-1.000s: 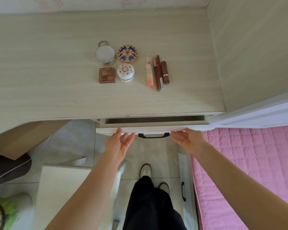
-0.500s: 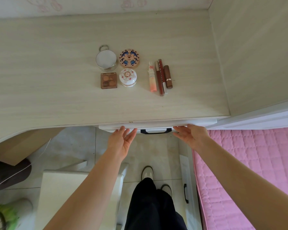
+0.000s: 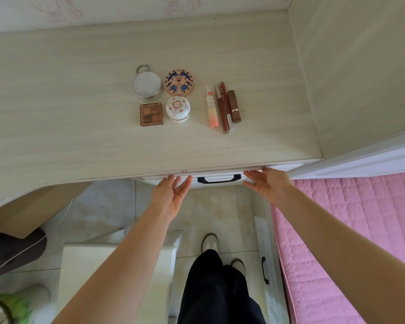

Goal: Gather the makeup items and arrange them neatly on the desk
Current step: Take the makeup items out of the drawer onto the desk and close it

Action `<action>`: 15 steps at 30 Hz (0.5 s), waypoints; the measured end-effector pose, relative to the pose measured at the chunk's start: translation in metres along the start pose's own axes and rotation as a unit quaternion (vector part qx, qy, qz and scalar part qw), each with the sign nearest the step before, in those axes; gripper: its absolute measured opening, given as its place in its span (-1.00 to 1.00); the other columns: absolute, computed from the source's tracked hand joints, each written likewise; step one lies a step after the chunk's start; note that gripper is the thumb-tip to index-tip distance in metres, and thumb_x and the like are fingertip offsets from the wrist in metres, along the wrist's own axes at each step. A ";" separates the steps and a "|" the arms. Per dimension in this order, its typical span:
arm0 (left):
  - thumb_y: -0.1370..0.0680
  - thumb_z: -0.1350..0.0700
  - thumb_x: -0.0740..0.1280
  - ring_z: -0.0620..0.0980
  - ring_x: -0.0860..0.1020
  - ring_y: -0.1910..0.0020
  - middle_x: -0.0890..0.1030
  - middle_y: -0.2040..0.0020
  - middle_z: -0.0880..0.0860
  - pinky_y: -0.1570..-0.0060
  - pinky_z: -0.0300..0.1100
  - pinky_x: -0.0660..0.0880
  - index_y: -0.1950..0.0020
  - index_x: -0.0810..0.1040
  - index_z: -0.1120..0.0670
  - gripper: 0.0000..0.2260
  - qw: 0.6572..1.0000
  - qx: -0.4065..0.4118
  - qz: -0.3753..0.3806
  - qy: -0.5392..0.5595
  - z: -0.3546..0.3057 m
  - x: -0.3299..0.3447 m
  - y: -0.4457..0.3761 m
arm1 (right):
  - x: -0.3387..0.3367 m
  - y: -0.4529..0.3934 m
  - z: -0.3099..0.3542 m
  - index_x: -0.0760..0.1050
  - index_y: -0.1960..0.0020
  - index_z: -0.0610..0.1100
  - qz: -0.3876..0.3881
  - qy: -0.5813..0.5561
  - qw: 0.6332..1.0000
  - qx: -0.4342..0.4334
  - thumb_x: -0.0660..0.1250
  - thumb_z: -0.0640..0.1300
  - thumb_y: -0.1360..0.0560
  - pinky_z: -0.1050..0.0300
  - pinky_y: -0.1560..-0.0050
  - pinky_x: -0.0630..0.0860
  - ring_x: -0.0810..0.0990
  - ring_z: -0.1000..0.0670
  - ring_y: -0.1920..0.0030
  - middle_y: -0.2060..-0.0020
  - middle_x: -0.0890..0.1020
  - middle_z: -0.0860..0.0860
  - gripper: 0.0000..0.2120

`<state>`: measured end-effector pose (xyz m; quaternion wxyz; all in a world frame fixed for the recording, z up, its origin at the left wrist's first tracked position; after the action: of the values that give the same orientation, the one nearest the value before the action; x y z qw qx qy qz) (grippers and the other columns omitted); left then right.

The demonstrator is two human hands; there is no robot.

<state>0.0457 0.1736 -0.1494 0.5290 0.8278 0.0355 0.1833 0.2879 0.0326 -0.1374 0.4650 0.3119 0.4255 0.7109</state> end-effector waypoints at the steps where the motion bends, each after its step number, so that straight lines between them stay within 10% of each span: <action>1: -0.64 0.24 0.20 0.24 0.64 -0.01 0.43 -0.33 0.23 0.09 0.03 0.64 -0.52 0.16 0.16 -0.54 1.000 0.004 0.001 -0.008 0.000 0.000 0.000 | -0.001 0.002 0.001 0.44 -0.01 -0.27 -0.001 0.007 1.000 -0.002 0.00 -0.31 -0.65 -0.14 0.09 0.55 0.64 -0.16 0.05 0.05 0.60 -0.19 -0.76; 9: -0.58 0.32 0.26 0.20 0.63 -0.03 0.52 -0.17 0.19 -0.18 0.00 0.52 -0.21 0.40 0.26 -0.79 0.995 0.035 0.013 -0.097 0.001 0.009 0.018 | -0.010 0.023 0.007 0.39 -0.16 -0.40 0.037 0.158 0.986 -0.027 0.02 -0.33 -0.62 -0.12 -0.32 0.40 0.56 -0.22 -0.13 -0.10 0.50 -0.35 -0.76; 15: -0.59 0.27 0.25 0.12 0.64 0.10 0.61 -0.07 0.14 0.06 -0.10 0.62 -0.36 0.37 0.17 -0.67 0.972 0.077 0.027 -0.220 0.022 0.020 0.052 | -0.044 0.044 0.015 0.35 -0.40 -0.16 -0.018 0.415 0.895 -0.161 0.17 -0.22 -0.55 0.11 0.04 0.47 0.53 -0.05 0.10 -0.09 0.55 -0.13 -0.58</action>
<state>0.0649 0.1372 -0.1058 0.4538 0.8865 -0.0900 0.0072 0.2998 -0.0121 -0.0934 0.3029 -0.0984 0.4649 0.8261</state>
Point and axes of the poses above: each hand's wrist, its own y-axis away from the middle knuckle, its own x-axis out of the palm, z = x × y, the point moved 10 cm from there along -y, towards the middle knuckle
